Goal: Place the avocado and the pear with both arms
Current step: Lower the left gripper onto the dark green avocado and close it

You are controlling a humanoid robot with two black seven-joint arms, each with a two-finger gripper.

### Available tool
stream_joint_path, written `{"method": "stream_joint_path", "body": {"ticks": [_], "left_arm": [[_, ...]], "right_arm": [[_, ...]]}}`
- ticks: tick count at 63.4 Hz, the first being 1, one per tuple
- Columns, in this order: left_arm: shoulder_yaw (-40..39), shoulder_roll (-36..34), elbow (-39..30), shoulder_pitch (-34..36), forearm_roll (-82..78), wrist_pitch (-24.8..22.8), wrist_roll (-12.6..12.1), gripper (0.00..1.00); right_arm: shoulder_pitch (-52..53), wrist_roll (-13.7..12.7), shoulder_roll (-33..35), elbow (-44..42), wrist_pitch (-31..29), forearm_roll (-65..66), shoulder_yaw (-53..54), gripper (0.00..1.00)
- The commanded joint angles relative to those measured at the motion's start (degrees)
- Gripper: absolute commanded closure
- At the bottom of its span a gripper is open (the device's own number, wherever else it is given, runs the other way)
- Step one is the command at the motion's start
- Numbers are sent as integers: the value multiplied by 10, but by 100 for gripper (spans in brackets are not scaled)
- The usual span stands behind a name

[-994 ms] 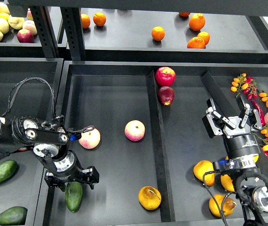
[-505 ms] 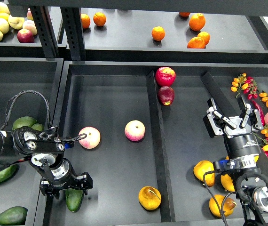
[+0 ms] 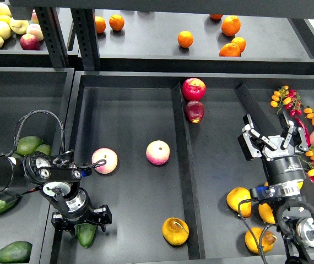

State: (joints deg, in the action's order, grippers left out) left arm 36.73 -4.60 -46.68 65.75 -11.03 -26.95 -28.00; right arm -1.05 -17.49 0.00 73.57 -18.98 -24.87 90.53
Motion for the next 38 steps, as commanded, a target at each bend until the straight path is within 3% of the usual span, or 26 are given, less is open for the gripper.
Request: {"method": "stream_joint_path", "body": {"ticks": [1,17,26,38], "left_arm": [[-2,0,1,0,1,-5,0,23],[-10,0,2,-3,2,-10,0,46],[-12,-1,2,-4,24,-10,0,65],[-15,-1,0,3,32,-10,0,71]], "right_arm": [[0,0,0,0,0,0,0,0],[0,-1,0,0,0,0,0,0],[0,-1,0,0,0,0,0,0],[0,-1,0,0,0,0,0,0]]}}
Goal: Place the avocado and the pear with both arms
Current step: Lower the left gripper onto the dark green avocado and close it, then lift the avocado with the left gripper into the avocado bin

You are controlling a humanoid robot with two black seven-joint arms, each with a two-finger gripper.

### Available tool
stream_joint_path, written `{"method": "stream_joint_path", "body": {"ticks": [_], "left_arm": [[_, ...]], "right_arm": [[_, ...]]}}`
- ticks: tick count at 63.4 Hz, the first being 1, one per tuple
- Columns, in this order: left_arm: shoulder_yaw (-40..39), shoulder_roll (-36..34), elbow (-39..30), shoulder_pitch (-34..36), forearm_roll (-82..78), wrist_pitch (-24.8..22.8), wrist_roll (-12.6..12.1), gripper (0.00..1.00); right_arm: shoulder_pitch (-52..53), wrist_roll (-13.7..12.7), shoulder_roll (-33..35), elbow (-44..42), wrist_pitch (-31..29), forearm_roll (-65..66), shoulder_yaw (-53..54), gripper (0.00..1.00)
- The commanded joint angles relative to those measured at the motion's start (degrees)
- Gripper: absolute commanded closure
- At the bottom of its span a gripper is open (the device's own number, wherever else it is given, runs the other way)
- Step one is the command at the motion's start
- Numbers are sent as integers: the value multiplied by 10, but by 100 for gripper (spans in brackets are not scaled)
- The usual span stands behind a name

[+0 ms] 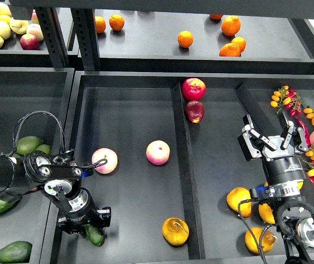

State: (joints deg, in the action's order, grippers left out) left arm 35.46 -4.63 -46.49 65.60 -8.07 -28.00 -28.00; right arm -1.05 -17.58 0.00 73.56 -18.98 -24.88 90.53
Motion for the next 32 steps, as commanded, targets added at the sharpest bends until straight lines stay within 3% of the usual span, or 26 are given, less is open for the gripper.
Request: {"method": "stream_joint_path", "body": {"ticks": [1,18,32], "left_arm": [[-2,-1,-3,6,2,0,0,71],[-21,-6,-3,35,4,0,0,71],[-26,-22,-10,117,40,0,0,71]], "right_arm": [[0,0,0,0,0,-1,-1,0],[0,-2,0,1,0,-11,-4,0],[0,-2,0,0,-1,-11,-4,0]]}}
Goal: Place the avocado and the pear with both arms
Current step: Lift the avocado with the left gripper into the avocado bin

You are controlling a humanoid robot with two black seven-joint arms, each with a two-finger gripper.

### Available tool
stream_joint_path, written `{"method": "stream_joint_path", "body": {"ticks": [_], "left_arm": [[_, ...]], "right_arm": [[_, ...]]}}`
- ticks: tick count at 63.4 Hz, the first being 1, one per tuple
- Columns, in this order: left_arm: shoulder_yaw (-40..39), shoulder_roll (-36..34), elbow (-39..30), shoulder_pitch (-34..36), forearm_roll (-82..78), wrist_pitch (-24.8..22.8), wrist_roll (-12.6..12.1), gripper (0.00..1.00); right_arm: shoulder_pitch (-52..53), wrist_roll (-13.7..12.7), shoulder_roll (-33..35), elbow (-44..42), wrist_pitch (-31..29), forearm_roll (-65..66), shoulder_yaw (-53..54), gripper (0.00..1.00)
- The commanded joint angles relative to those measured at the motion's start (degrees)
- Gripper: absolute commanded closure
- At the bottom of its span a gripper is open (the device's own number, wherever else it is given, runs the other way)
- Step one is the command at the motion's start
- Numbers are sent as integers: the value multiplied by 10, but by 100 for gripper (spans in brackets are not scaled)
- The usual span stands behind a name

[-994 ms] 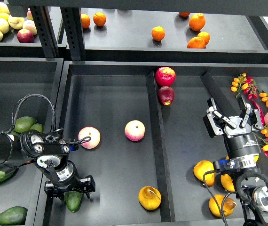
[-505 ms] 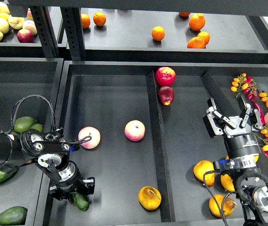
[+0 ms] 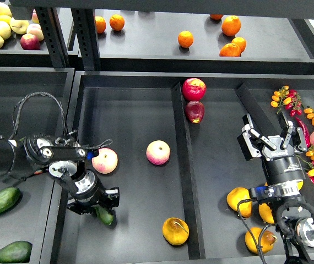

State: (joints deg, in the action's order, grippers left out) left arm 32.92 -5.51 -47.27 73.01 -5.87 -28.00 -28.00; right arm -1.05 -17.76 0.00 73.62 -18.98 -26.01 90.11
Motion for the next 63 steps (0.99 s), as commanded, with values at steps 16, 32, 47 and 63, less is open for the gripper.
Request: {"method": "stream_joint_path", "body": {"ticks": [16,32,47,63], "left_arm": [[5,-107,-4,115,26,0,0,71],[6,-223,-52,114,7,0,0,71],[7,-311,-94,97,-27,0,0,71],[-1,-362,-105,44,-71,0,0,71]], "right_arm": [[4,-1,0,-1,0,-25,-6,0],[73,-2,0,-1,47,-46,5,0],[94,-1,0,-11,60,-45,1,0],[99,-2,0,-11,61,-45,0,0]]}}
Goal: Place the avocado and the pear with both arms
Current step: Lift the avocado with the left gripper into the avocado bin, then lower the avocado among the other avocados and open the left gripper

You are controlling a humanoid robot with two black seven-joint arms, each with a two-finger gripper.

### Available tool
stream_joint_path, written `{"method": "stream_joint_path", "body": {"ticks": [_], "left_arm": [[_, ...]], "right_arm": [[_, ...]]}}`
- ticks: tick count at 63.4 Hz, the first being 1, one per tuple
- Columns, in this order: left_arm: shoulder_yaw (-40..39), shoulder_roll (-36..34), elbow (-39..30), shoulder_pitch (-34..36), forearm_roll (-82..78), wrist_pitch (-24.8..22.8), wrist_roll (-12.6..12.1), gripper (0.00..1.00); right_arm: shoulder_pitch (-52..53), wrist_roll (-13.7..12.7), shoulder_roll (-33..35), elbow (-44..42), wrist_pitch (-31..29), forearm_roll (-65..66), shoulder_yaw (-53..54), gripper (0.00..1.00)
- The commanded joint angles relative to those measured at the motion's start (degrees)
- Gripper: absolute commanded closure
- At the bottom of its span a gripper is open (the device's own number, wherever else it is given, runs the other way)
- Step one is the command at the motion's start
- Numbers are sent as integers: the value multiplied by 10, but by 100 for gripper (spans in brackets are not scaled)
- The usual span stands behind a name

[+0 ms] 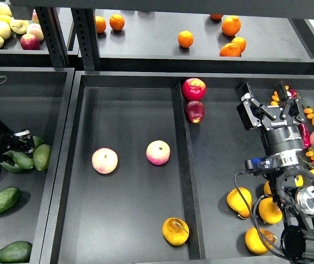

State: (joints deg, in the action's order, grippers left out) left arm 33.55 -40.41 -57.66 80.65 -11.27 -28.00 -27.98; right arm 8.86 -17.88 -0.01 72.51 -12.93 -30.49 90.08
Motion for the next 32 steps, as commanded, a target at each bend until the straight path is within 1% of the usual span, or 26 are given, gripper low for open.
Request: {"method": "stream_joint_path", "body": {"ticks": [1,12,21,32], "left_arm": [[-8,-14,-1,-35,-16,0,0,71],[-13,-13,4,-69,-35,0,0,70],[-31,-5,10,-99,-41,0,0,70],[-36,11,19,-119,-59,0,0,69]], "right_arm": [[0,-1,0,0,0,-1,0,0],[0,-1,0,0,0,-1,1,0],[-1,-1,0,1,0,-1,2,0],[-3,-1,0,1,-1,-2,1,0]]}}
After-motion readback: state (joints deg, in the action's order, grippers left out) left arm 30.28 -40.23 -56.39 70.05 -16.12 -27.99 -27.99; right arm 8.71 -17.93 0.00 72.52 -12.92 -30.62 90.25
